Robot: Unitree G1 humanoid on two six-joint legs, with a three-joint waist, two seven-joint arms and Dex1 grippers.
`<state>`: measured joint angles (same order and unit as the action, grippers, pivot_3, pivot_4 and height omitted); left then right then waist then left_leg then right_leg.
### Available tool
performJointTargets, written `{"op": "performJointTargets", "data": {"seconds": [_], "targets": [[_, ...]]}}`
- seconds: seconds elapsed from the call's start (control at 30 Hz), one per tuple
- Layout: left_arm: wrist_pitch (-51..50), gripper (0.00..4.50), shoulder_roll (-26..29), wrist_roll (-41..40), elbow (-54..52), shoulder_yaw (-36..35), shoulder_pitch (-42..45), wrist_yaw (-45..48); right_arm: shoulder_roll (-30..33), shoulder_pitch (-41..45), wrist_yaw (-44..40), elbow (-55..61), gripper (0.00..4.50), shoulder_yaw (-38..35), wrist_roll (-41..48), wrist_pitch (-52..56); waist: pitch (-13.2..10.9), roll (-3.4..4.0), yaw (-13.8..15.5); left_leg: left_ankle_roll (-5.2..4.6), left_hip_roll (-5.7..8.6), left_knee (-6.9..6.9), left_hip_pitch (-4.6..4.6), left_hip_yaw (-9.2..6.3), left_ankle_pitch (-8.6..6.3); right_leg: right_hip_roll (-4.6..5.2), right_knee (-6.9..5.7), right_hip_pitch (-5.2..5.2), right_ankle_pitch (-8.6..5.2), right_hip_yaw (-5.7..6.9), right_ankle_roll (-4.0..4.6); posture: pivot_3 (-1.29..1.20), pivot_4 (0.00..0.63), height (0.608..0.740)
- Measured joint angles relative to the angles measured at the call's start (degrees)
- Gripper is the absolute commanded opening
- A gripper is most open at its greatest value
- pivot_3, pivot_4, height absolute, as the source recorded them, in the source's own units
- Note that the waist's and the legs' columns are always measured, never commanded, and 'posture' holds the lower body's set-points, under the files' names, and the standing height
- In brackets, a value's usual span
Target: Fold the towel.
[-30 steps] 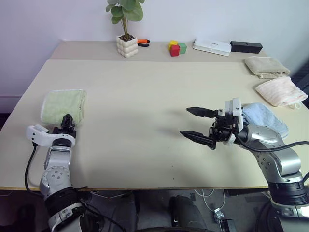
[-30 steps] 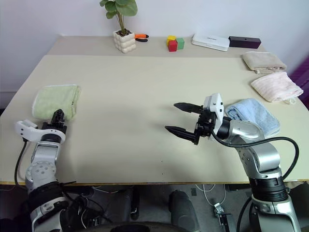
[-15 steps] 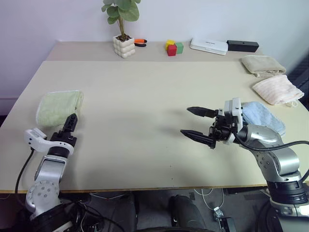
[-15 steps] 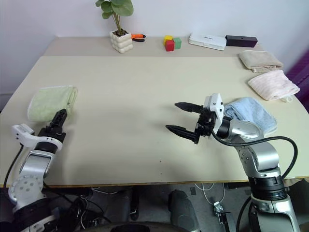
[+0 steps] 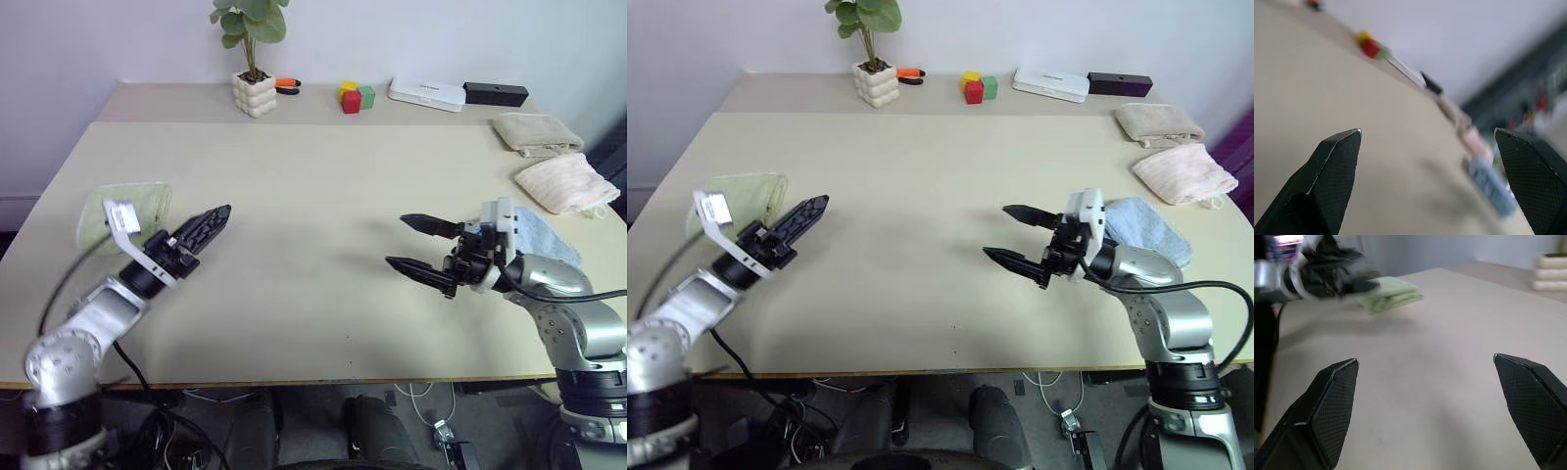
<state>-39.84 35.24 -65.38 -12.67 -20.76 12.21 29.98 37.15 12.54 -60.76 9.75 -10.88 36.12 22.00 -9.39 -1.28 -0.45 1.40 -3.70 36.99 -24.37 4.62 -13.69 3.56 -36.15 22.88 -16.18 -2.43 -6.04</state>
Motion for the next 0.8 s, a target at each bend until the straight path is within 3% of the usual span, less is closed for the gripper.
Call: {"op": "performJointTargets", "data": {"seconds": [0.13,0.27,0.4,0.6,0.8], "targets": [[7.9,4.46,3.7,11.8,8.4,5.9,4.8,13.4,-1.3,2.9,1.4,-4.7,4.5,0.1,-2.1,-2.7,0.0,0.06,-0.7,-0.01,-0.02,-0.04,-0.02,0.11,0.0,-0.04,-0.01,0.12,0.01,-0.06,-0.02,0.0,0.15,0.735],[14.5,4.46,3.2,20.6,16.6,9.5,7.7,19.4,-2.4,5.6,2.1,-8.1,4.5,0.8,-4.1,-5.7,-0.1,0.03,-0.3,-0.01,-0.04,-0.03,-0.16,0.1,0.0,-0.06,-0.06,0.25,0.03,-0.05,-0.06,0.0,0.15,0.735],[16.9,4.46,1.9,24.1,18.7,10.3,10.5,22.3,-2.2,6.7,2.1,-11.5,4.5,0.9,-5.8,-8.5,-0.1,0.01,0.1,-0.04,-0.02,0.06,-0.22,0.1,0.0,-0.03,-0.06,0.21,0.1,-0.05,-0.2,0.0,0.15,0.735],[19.2,4.46,-1.3,28.5,25.2,11.8,16.1,25.3,-1.7,15.1,6.0,-19.6,4.5,-0.5,-10.4,-14.5,-0.1,0.02,-0.2,-0.04,-0.06,0.1,-0.19,0.08,0.01,-0.15,-0.19,0.24,0.15,-0.07,-0.3,0.0,0.15,0.735],[21.4,4.46,-3.2,31.1,28.6,12.4,17.8,27.3,-1.7,11.7,6.4,-17.0,4.5,0.0,-11.1,-13.5,-0.1,0.04,-0.1,-0.04,-0.1,0.06,-0.24,0.07,0.01,-0.19,-0.22,0.29,0.13,-0.07,-0.43,0.0,0.15,0.735]]}}
